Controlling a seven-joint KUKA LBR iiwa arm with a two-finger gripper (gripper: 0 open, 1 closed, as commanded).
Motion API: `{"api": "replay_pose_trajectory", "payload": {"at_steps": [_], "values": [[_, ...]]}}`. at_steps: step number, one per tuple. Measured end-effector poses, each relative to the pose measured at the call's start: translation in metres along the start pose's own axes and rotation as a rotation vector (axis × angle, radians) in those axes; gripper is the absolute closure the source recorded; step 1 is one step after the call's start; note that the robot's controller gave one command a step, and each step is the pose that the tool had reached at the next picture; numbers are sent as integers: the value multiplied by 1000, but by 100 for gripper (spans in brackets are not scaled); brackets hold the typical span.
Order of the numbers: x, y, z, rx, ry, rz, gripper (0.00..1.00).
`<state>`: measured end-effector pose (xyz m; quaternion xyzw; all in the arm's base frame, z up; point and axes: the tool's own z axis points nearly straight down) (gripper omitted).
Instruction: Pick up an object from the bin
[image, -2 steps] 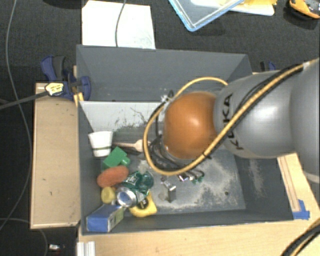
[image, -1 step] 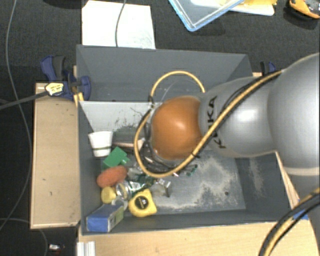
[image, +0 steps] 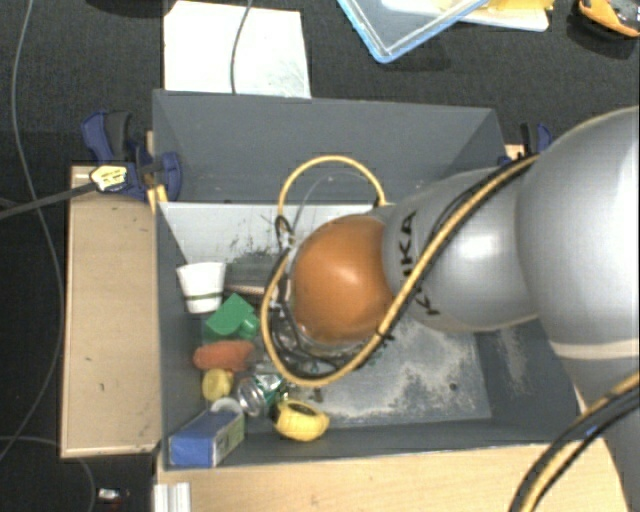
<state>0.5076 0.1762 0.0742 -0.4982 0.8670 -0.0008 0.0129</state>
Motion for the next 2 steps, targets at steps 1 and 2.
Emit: {"api": "replay_pose_trajectory", "payload": {"at_steps": [1, 2], "values": [[0, 1, 0, -2, 1, -1, 100], [1, 2, -12, -5, 6, 3, 100]]}}
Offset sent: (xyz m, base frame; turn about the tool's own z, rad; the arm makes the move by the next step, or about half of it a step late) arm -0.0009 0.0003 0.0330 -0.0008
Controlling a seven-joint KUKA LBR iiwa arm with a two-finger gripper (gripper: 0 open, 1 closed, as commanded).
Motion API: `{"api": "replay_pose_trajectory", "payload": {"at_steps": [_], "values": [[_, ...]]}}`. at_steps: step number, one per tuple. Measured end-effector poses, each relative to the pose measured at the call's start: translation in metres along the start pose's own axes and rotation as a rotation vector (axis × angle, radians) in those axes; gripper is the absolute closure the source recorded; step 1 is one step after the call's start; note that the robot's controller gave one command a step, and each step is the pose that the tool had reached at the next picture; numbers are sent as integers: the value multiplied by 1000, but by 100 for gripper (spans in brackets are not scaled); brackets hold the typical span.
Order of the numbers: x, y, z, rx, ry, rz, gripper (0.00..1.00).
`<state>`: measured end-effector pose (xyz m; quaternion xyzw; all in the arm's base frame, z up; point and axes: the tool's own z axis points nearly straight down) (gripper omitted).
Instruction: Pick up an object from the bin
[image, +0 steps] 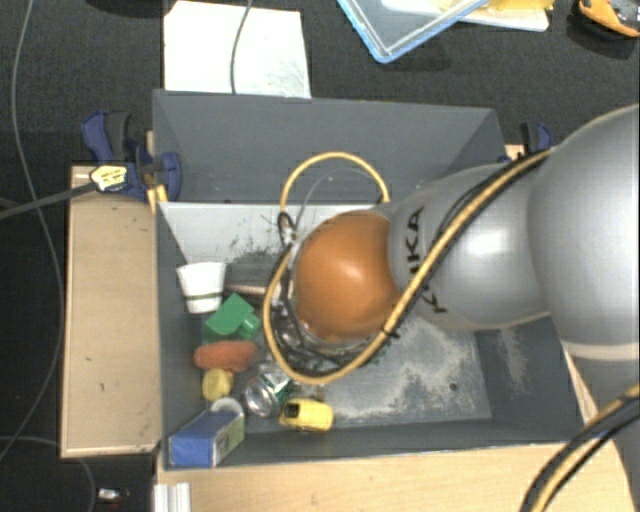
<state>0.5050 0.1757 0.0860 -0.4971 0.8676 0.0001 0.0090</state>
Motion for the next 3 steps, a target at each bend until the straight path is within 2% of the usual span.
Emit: {"api": "replay_pose_trajectory", "payload": {"at_steps": [3], "values": [[-1, -1, -55, -2, 2, 4, 100]]}}
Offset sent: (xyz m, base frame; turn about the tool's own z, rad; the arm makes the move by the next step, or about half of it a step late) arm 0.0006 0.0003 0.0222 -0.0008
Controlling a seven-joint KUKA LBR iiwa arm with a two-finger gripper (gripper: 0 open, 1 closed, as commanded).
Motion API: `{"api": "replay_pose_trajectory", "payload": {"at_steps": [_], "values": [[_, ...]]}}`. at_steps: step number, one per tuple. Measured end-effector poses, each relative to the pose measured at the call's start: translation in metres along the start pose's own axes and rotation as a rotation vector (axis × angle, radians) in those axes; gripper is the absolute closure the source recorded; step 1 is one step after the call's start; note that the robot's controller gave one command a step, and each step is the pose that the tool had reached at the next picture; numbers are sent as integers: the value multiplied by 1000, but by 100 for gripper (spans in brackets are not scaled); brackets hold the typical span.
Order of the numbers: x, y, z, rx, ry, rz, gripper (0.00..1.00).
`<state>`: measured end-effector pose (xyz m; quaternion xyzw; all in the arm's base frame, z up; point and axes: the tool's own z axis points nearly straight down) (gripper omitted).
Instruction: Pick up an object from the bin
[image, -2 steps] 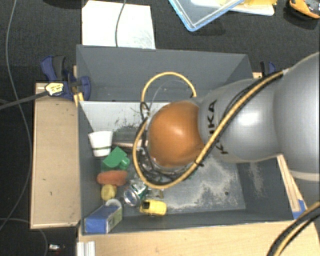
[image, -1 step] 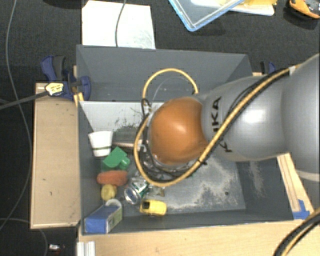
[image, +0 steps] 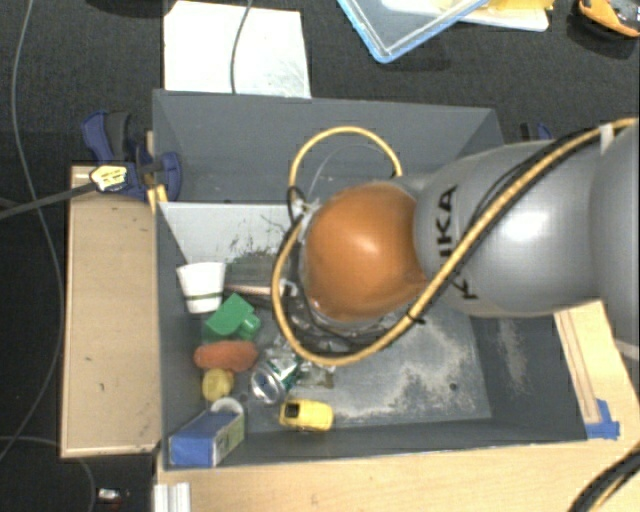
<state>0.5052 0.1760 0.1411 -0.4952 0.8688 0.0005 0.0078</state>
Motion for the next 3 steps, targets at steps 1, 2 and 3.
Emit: {"api": "replay_pose_trajectory", "payload": {"at_steps": [1, 2, 3], "values": [[-1, -1, -20, 2, -3, 0, 100], [-1, -1, -39, 1, -1, 3, 100], [-3, -2, -60, 5, -7, 8, 100]]}}
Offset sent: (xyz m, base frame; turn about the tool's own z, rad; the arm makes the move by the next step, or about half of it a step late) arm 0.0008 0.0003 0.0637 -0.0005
